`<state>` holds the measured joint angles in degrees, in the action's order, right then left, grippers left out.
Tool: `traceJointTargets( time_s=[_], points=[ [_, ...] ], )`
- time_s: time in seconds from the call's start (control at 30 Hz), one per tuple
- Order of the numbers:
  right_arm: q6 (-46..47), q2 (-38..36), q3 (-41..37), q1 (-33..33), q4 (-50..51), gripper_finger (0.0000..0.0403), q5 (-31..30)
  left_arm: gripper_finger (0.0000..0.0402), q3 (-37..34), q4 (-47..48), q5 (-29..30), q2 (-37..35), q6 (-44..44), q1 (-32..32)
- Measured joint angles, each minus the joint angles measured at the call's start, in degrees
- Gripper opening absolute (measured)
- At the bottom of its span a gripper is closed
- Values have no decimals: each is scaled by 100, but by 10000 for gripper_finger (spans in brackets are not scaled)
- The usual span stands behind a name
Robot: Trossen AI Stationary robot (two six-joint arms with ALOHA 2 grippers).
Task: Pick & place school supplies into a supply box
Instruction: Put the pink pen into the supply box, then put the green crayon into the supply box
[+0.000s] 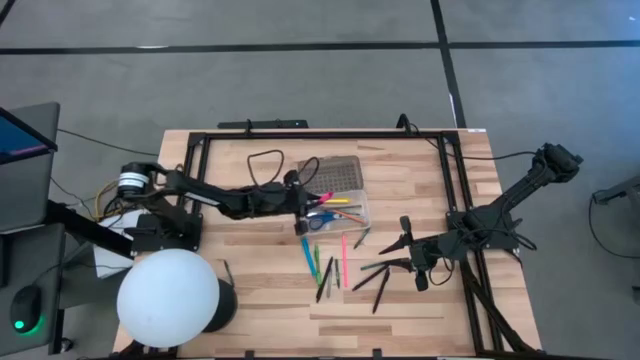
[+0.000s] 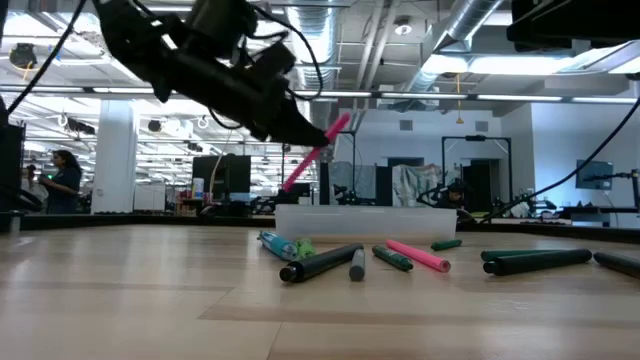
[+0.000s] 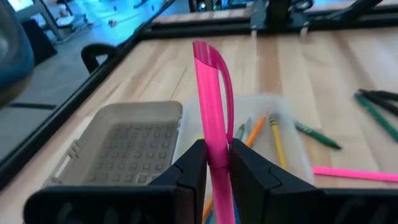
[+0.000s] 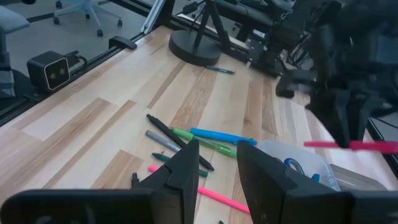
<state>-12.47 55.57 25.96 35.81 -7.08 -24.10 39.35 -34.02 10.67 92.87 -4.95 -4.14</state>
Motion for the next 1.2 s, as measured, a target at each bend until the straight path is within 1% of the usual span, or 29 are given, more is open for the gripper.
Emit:
traceJointTargets(
  time_s=[0.1,0.2,0.37,0.43,0.73,0.87,1.0,1.07,1.13,1.2],
  points=[
    [0,0,0,0,3,102,0,52,228,58,3,305,5,-22],
    [0,0,0,0,7,102,2,52,440,219,-32,458,3,-16],
    [2,0,0,0,21,102,1,53,717,880,-261,482,13,-37],
    [2,0,0,0,23,102,0,57,785,1010,-281,482,16,-37],
    [2,0,0,0,23,102,1,111,798,1038,-244,482,-25,-37],
    [9,0,0,0,36,102,0,125,798,1038,-240,482,-124,-37],
    [316,0,0,0,191,102,0,128,798,1084,-253,472,-196,45],
    [550,0,0,0,340,102,3,126,798,1288,-268,425,-336,121],
    [791,0,0,0,510,102,4,126,798,1501,-175,359,-510,196],
    [1041,2,0,0,690,102,4,126,798,1786,42,269,-551,261]
  ],
)
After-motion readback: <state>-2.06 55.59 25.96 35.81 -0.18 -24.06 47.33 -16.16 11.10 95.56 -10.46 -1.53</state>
